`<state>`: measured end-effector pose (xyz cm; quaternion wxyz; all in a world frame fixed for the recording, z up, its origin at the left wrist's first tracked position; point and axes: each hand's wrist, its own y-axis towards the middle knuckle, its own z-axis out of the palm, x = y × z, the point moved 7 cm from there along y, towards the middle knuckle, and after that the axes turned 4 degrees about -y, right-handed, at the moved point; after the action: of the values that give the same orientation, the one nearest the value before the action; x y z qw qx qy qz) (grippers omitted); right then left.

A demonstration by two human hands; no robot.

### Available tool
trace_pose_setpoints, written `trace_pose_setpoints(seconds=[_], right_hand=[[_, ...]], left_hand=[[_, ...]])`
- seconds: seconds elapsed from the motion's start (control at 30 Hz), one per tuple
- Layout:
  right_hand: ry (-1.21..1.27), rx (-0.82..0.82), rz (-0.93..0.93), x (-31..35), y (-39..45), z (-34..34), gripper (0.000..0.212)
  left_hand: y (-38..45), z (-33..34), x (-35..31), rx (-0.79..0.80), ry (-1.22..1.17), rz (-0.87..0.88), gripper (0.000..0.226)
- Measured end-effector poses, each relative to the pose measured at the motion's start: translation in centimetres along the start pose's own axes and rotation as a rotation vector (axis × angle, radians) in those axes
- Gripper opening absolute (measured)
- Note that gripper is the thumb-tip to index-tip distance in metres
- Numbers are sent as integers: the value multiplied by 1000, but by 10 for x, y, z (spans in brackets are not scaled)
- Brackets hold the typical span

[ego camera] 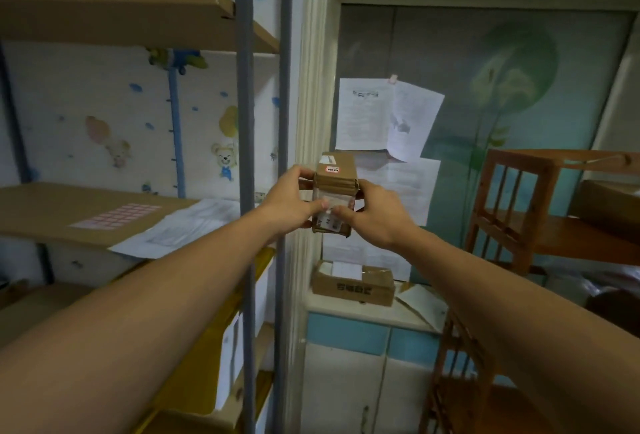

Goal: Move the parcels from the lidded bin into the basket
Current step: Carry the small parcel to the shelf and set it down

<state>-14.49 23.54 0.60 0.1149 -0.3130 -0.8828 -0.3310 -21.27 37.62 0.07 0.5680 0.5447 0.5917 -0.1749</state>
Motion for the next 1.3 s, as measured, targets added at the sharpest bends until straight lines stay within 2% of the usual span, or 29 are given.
trace_pose_setpoints(seconds=[0.2,0.3,0.4,0.47,0.57,0.8,1.1,1.3], right_hand=[[101,23,-105,55,19,60,45],[170,-71,-149,95,21,84,56],[294,-193,-167,136,20,100,66],[292,-208,-189,160,20,113,62],[333,-151,-167,187,27,137,48],[384,-81,-199,267,38,183,37],[428,43,-302,399,27,274,45],[444,151,-376,471,21,335,50]], left_hand=[[-25,-79,24,-138,33,-84,41],[-46,-128,32,-211,30,-105,42],[-65,-170,39,-214,-19,-129,47],[-74,-193,43,-245,0,-121,48],[-86,-228,44,-316,60,-114,40],[-121,-313,51,-378,105,-110,33],[-197,-446,88,-504,191,-197,35],[-247,-518,119,-592,144,-249,31]])
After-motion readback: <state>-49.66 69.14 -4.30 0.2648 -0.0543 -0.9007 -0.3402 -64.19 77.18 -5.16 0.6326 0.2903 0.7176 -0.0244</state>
